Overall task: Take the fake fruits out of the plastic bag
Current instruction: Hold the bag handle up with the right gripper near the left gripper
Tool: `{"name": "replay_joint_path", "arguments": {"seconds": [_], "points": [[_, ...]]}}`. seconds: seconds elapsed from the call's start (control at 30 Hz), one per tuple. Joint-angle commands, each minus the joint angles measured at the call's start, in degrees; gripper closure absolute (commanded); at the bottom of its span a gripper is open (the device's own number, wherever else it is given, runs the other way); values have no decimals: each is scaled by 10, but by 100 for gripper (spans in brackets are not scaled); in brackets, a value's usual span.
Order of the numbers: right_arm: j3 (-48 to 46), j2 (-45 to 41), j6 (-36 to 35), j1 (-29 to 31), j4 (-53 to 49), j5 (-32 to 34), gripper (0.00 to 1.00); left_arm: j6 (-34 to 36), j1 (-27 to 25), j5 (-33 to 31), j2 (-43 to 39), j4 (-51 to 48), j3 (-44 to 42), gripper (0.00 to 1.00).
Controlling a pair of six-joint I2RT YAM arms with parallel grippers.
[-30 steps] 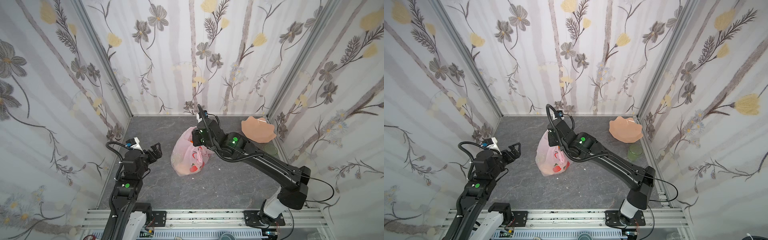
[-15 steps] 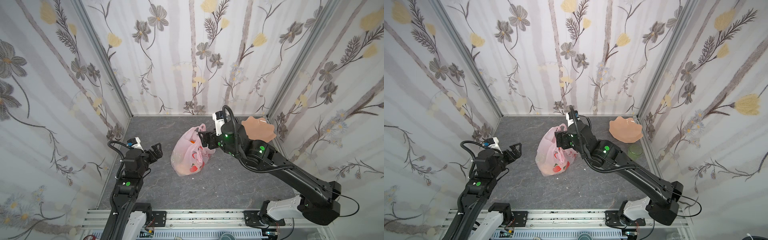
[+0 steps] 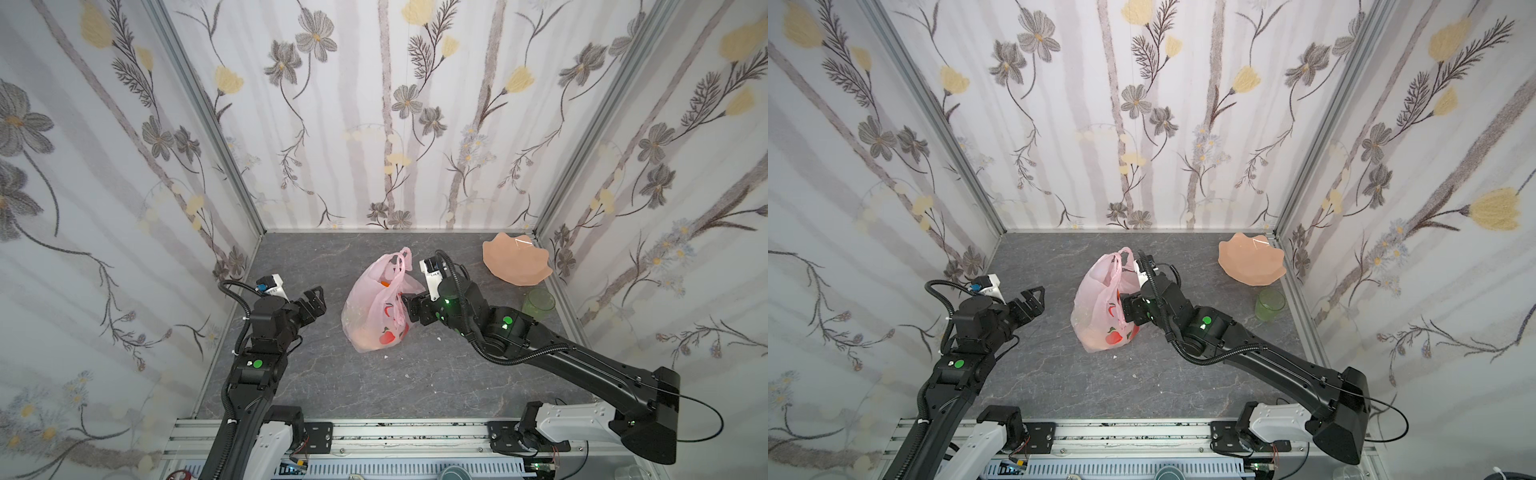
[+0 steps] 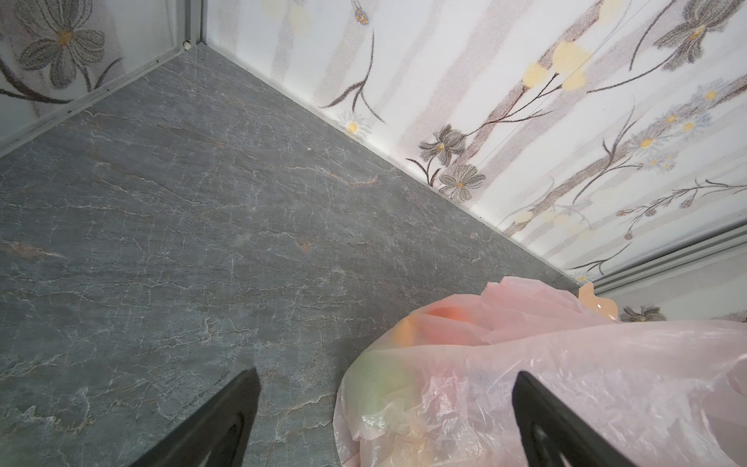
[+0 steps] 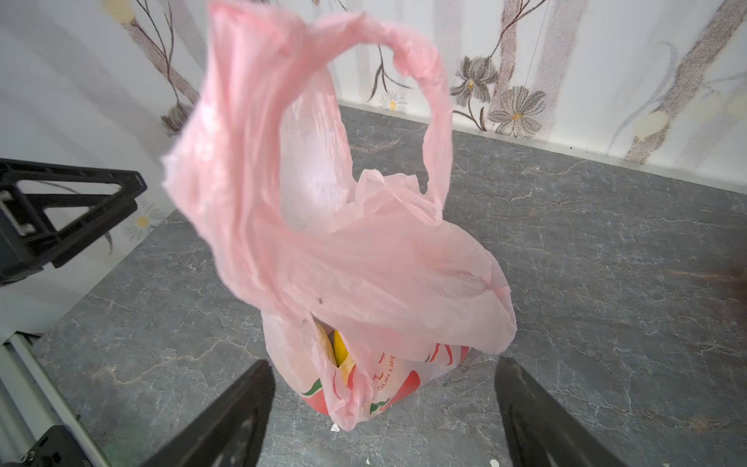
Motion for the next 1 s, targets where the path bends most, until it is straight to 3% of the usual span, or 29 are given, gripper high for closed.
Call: {"name": "replay_joint_path", "arguments": {"seconds": [0.0, 0.47, 0.97], "points": [[26, 37, -20, 0, 38, 28, 14, -1, 1, -1, -1, 6, 2, 0], [122, 173, -11, -13, 32, 107, 13, 1, 7, 1, 9, 7, 4, 0], [29, 94, 3, -42, 70, 59, 12, -1, 7, 2, 18, 6, 4, 0]]}}
